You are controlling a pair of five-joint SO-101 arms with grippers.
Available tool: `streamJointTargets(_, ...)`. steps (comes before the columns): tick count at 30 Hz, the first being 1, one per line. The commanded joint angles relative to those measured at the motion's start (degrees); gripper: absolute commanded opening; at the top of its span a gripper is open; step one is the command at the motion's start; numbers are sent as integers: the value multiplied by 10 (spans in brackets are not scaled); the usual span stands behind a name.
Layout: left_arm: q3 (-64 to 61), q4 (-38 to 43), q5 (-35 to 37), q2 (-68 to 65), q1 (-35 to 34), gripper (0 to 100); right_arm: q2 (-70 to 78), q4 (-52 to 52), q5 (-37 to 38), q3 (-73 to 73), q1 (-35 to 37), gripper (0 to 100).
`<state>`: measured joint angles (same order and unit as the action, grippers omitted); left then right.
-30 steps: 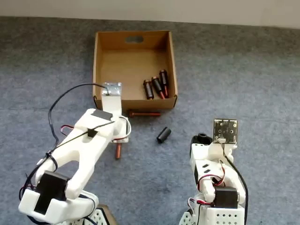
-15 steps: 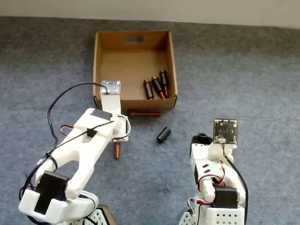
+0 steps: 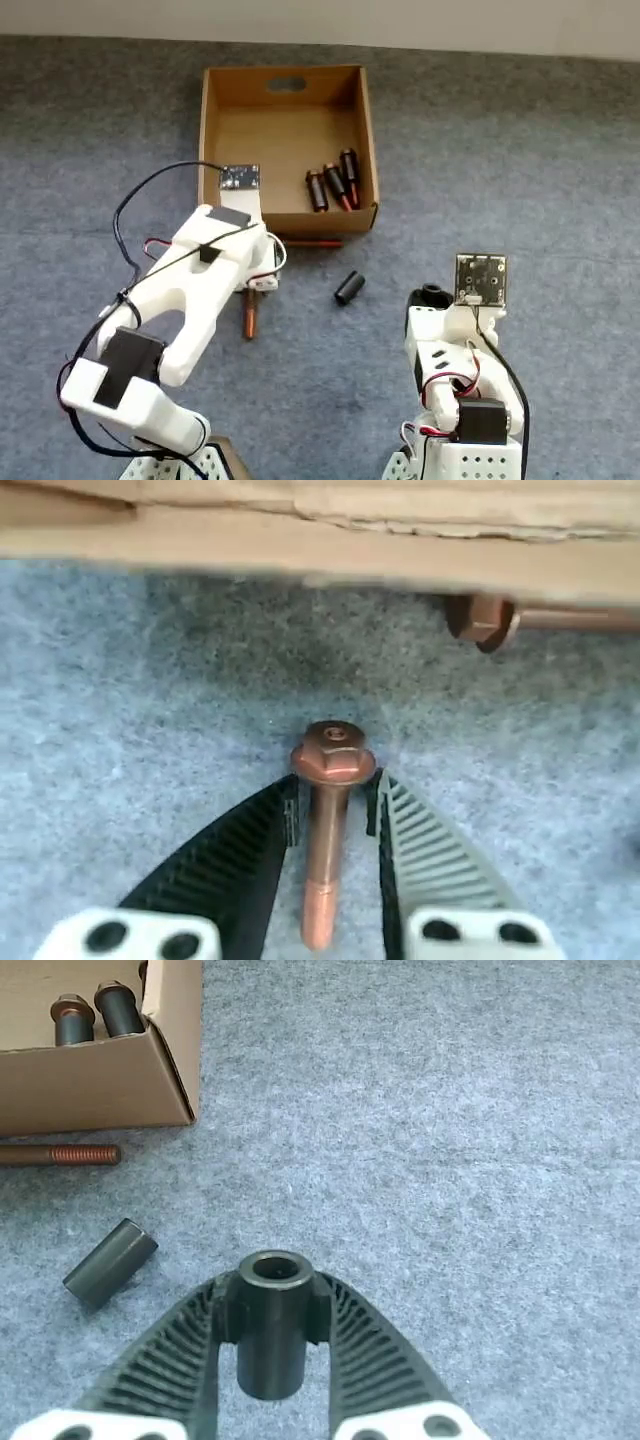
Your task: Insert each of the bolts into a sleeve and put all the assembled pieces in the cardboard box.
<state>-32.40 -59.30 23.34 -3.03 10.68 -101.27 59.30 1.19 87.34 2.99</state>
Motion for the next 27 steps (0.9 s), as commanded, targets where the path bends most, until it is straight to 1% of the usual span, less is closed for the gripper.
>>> streamJointTargets(1,38,-29,3,-3,5,57,-2,0,-4,-2,-4,5)
streamJointTargets(2,38,-29,3,-3,5,8,-2,0,-4,-2,-4,5)
streamJointTargets(4,36,-32,3,-3,5,20,-2,0,-4,-2,-4,5)
streamJointTargets(6,34,-33,0,-2,5,5,-2,0,-4,-2,-4,5)
streamJointTargets(11,22,-53,-2,7,7,7,-5,0,-4,0,-6,5)
streamJointTargets(14,-2,-50,-9,44,7,7,-6,-1,-4,10,-6,5)
streamJointTargets(16,-32,-48,-36,86,7,7,-6,-1,-4,10,-6,5)
streamJointTargets(19,-77,-19,-42,158,12,7,-6,-2,-4,7,-6,5)
streamJointTargets(24,-142,54,-43,269,13,7,-6,-6,-4,-25,-2,5)
streamJointTargets(27,-163,71,-43,338,13,7,-5,-43,14,-53,4,5)
